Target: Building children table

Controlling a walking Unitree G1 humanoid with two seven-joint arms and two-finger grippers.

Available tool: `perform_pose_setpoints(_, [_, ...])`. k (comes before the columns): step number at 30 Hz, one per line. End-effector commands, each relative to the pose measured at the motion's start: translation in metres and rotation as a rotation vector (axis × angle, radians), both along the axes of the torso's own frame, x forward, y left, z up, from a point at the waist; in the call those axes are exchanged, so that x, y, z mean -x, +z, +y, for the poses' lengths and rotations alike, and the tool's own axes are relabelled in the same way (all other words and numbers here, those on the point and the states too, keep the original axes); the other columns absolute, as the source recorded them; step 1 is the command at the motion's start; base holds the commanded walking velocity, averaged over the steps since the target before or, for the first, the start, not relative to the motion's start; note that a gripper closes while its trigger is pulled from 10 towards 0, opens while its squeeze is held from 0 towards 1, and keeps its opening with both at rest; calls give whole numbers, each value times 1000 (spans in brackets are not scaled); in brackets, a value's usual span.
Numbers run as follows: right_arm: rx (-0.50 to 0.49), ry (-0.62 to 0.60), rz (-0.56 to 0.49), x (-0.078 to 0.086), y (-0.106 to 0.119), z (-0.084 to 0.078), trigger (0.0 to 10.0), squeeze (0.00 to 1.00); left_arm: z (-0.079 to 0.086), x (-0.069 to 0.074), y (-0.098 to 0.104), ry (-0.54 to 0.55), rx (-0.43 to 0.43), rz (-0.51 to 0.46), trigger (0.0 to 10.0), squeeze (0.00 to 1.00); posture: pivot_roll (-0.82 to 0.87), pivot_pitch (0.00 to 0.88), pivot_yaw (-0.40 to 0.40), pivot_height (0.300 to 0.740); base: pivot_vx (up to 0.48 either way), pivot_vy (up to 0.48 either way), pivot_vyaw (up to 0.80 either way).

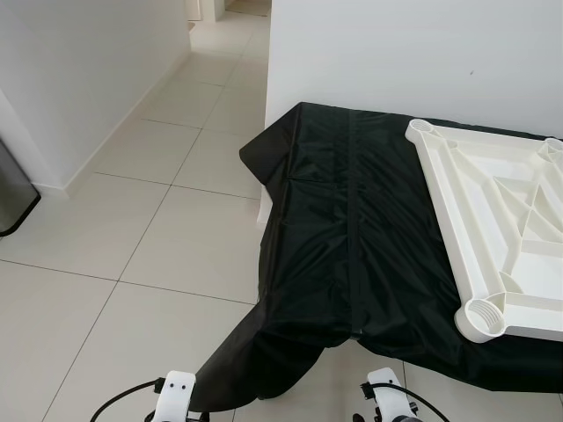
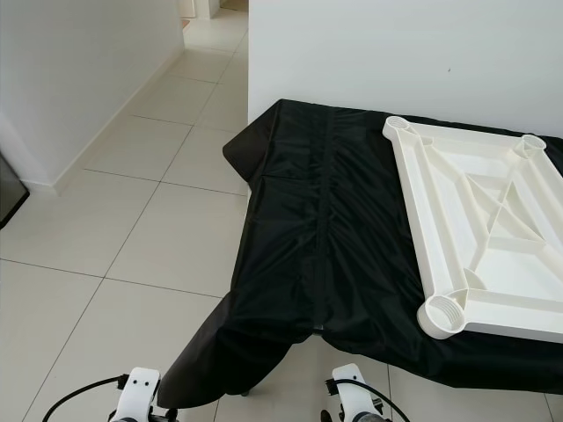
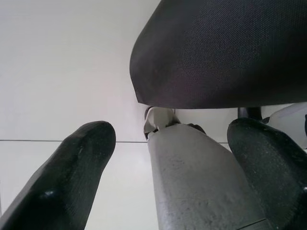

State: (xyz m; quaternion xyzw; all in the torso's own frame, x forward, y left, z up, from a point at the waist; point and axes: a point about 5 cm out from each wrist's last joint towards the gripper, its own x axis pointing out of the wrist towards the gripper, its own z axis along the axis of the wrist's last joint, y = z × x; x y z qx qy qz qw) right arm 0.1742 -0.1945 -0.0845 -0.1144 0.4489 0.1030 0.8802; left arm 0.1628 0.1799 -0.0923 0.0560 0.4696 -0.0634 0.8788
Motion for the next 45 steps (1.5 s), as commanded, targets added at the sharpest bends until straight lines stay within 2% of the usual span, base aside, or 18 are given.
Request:
perform_pose_setpoints(1, [6,-7,13,4,-2,-3,10000,0,1,14,-6,-6,-19,54,10000,0,26,0,-51,740,0,0,0])
perform_pose_setpoints(13, [17,-4,-13,1,0,-1,10000,0,4,0,0,51,-25,0,10000,0,26,0,-47,740,0,0,0])
perform_pose_setpoints(29, [17,-8,-48,-3,2,0,10000,0,1,-11,5,101,24,-51,10000,0,28,0,-49,740,0,0,0])
perform_pose_setpoints(37, [-2,-9,-37,-3,2,1,10000,0,0,-10,4,139,88,-40,10000,0,24,0,-50,740,0,0,0])
perform_pose_setpoints(45, [-28,-20,-26,-2,1,3,10000,0,-1,-8,3,144,104,-32,10000,0,21,0,-50,740,0,0,0])
